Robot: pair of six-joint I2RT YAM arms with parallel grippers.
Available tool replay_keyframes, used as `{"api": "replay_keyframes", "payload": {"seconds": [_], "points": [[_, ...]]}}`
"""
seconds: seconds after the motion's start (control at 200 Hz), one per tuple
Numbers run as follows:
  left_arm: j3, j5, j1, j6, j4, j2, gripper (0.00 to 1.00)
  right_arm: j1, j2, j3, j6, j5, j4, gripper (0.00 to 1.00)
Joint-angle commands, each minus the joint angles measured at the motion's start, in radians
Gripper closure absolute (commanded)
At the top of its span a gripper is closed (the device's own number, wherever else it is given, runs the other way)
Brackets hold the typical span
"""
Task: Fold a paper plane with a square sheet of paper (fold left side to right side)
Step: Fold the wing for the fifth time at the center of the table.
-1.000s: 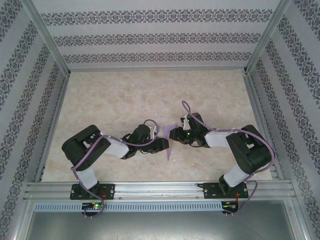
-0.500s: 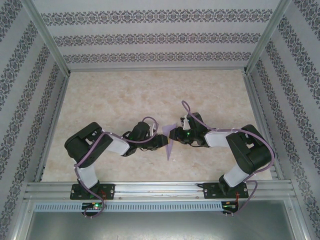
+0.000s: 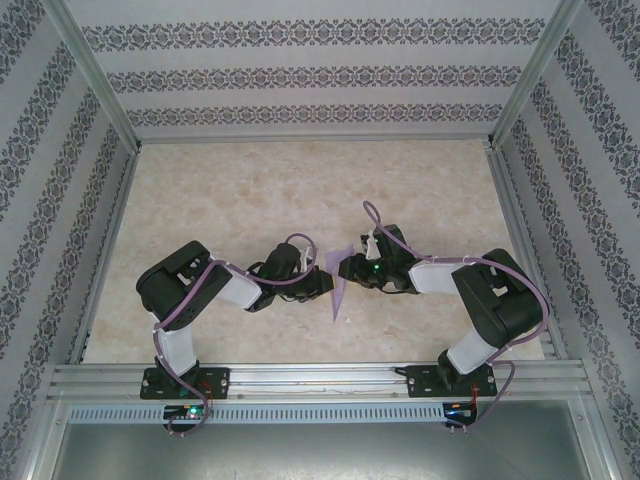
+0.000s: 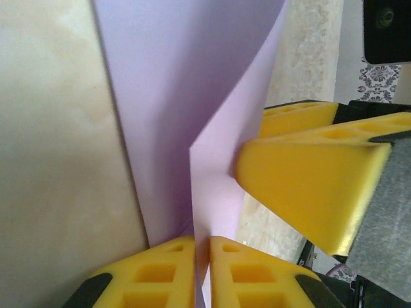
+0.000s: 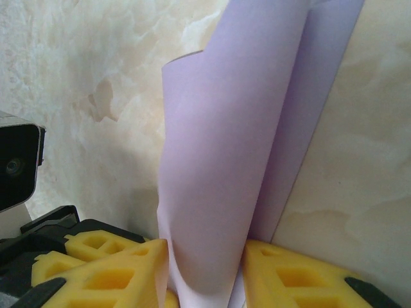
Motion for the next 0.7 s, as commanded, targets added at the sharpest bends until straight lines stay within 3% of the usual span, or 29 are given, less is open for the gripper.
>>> {"api": "replay_keyframes", "payload": {"seconds": [0.0, 0.695], "points": [[-0.011, -0.022, 0.012, 0.006, 0.019, 0.010, 0.91, 0.030, 0.062, 0.000, -0.042, 0.057, -0.021, 0.64], [-0.021, -0.065, 0.020, 0.073, -0.104, -0.051, 0.94, 0.044, 0.085, 0.043, -0.082, 0.099, -0.115, 0.64]]}}
